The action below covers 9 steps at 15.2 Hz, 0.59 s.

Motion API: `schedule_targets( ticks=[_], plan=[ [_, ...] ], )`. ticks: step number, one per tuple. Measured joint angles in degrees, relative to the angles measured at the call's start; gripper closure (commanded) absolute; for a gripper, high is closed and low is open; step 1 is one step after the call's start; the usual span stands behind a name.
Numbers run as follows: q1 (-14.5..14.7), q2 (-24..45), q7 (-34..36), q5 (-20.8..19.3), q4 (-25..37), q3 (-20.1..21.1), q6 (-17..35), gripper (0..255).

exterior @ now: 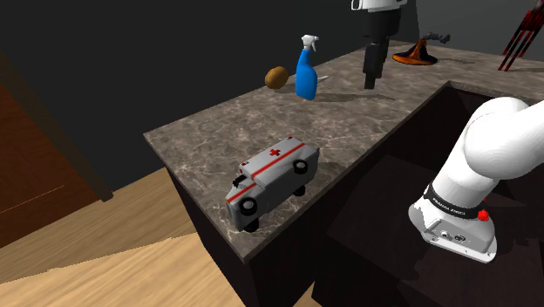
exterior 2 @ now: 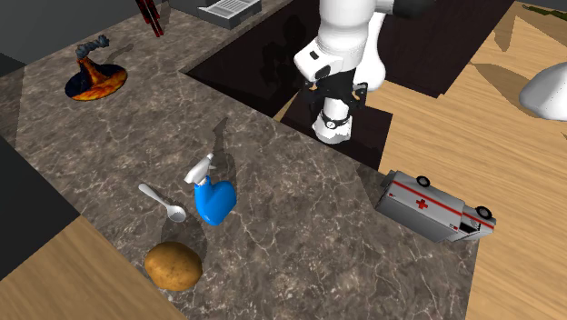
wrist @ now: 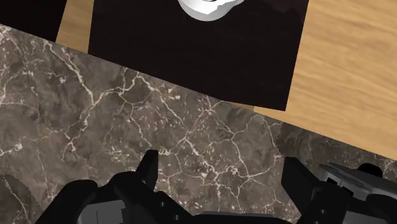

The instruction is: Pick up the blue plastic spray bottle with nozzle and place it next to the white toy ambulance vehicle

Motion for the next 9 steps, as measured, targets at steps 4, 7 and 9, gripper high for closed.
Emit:
schedule_targets(
  ticks=[4,7,9],
  plan=[
    [-1.01,1.96,-0.23,-0.85,-0.72,-0.74,5.04,0],
    [-2.18,4.49,-0.10,-1.61,-1.93,-1.44,12.22,0],
    [-2.98,6.59,-0.03,-2.07,-2.27,-1.99,17.15,0]
  ],
)
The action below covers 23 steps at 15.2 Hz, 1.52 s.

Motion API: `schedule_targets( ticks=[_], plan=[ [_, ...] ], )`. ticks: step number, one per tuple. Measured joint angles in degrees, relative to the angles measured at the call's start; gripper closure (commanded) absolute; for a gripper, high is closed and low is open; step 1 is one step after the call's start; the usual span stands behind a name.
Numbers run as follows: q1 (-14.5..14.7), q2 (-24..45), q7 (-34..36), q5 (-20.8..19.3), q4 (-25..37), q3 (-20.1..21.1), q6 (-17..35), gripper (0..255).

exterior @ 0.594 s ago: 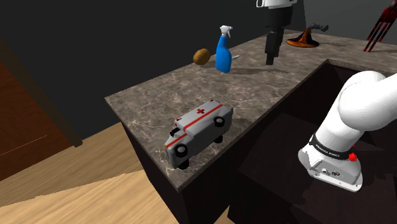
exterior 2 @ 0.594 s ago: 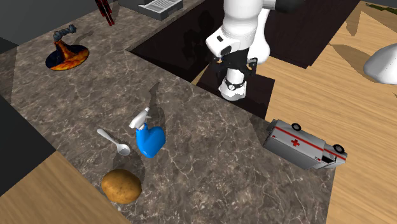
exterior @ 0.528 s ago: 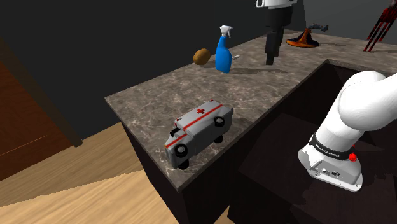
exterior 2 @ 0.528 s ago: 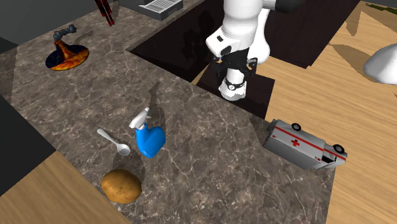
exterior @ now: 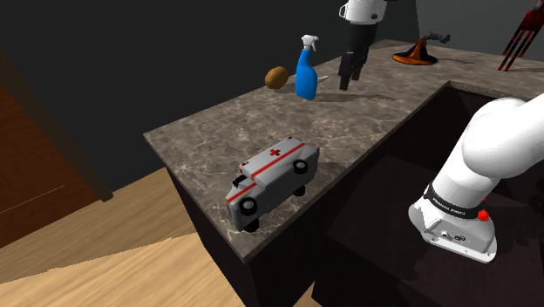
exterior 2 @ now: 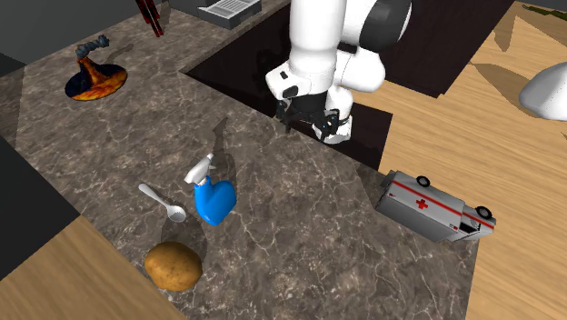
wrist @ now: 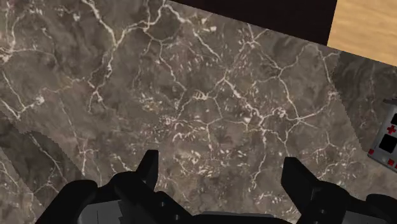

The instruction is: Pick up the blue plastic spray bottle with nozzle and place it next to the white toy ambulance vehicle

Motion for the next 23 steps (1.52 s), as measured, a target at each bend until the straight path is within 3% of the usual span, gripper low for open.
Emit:
schedule_targets(
  ticks=[15,23],
  plan=[
    [-4.98,19.90,-0.57,-0.79,6.25,-5.53,32.07,0],
    [-5.27,27.42,-1.47,0.70,8.87,-6.77,40.31,0]
  ],
)
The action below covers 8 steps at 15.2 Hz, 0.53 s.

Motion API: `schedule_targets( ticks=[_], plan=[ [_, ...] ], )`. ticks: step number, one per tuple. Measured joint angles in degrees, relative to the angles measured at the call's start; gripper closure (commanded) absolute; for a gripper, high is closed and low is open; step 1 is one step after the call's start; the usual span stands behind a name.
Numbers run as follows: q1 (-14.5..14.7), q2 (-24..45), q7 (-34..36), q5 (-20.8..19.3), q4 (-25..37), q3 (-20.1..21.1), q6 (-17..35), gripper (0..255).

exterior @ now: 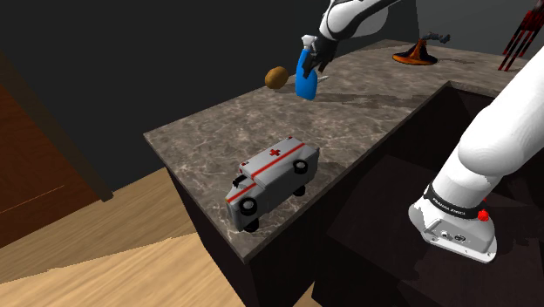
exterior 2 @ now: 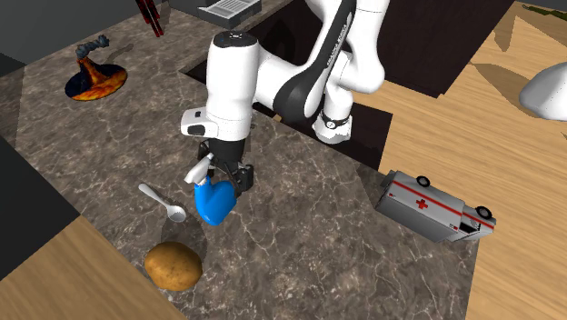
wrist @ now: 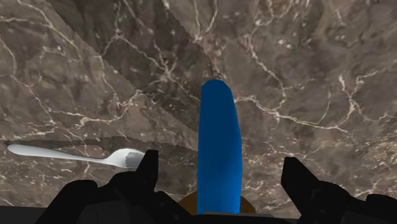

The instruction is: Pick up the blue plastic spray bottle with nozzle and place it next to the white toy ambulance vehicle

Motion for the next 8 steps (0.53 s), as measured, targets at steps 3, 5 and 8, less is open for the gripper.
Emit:
schedule_targets(
  ticks=[3,5,8],
  plan=[
    [0.09,1.40,-0.21,0.32,-0.07,-0.05,1.47,0],
    [0.10,1.59,-0.24,0.36,-0.14,-0.05,1.75,0],
    [0.11,1.64,-0.25,0.38,-0.16,-0.05,1.84,0]
  ],
)
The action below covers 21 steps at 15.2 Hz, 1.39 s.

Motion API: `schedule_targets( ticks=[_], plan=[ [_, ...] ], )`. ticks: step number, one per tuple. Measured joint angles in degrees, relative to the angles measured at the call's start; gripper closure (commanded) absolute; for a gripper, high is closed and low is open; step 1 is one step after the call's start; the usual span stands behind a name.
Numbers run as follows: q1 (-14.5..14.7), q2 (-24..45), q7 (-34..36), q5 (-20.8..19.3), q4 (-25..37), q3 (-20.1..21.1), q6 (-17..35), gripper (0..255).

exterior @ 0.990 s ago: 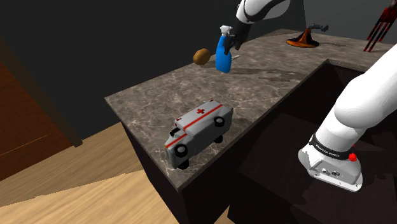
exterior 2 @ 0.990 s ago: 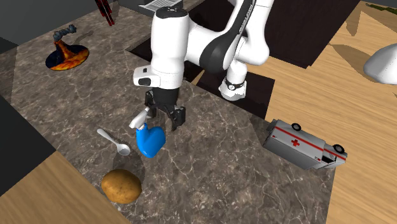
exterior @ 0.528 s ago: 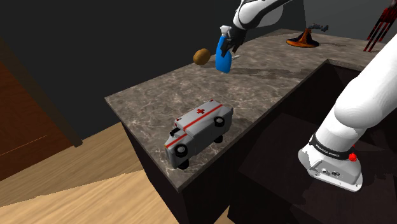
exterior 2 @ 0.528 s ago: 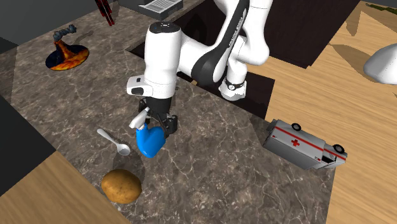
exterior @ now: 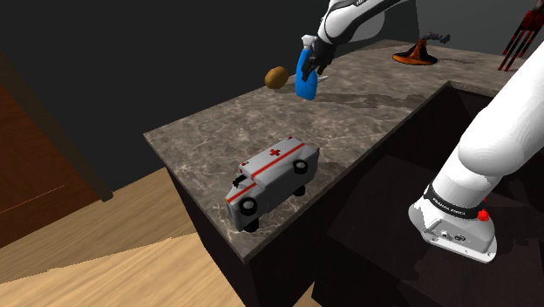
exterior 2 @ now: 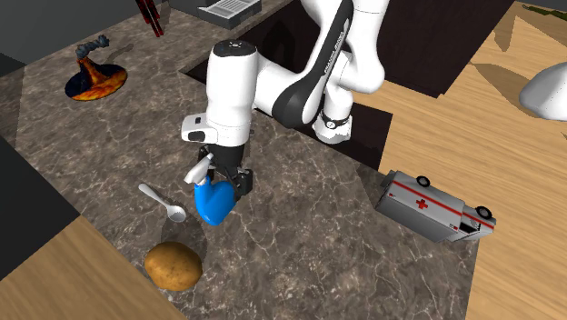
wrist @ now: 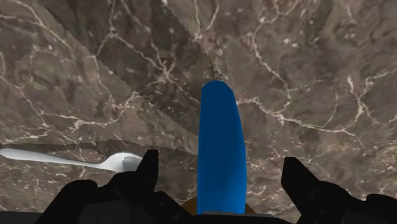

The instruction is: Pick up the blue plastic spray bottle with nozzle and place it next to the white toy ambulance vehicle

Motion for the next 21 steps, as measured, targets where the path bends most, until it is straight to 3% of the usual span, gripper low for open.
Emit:
schedule_targets(
  ticks=[1,11,21],
  plan=[
    [0.00,0.00,0.00,0.00,0.00,0.00,0.00,255],
    [0.00,0.00,0.00,0.00,0.00,0.01,0.00,255],
    [-0.14,-2.69,0.88,-0.84,4.43,0.25,-7.08,255]
  ],
)
